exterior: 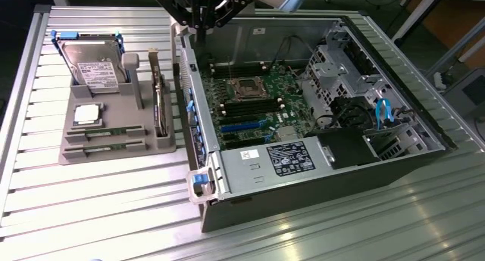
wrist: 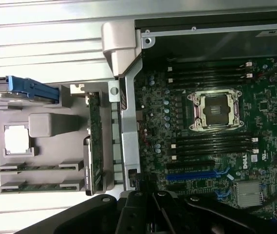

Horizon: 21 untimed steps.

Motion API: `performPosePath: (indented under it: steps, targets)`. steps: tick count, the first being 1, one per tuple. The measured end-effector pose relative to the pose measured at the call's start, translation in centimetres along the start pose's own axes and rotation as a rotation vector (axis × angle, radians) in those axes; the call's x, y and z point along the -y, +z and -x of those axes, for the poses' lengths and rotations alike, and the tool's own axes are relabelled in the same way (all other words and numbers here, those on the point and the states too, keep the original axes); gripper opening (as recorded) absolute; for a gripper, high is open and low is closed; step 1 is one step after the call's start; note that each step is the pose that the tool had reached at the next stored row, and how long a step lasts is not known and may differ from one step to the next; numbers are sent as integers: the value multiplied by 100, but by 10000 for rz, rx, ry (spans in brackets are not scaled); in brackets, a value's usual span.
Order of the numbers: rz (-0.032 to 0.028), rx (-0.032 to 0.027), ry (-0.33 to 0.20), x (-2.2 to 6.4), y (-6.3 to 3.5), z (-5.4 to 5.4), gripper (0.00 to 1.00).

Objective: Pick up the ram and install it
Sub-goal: 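Reach for the ram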

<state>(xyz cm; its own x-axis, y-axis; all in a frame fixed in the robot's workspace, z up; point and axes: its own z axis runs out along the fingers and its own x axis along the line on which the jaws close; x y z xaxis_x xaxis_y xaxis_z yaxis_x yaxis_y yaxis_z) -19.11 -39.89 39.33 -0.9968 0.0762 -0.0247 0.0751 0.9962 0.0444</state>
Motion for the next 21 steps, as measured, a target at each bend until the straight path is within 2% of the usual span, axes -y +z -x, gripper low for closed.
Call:
performPosePath:
  steps: [4,15,21]
  targets:
    - [0,0,1,3,-1,-35,9]
    - [0,0,0,21,-7,-275,9]
    - [0,0,0,27,-10,-354,9]
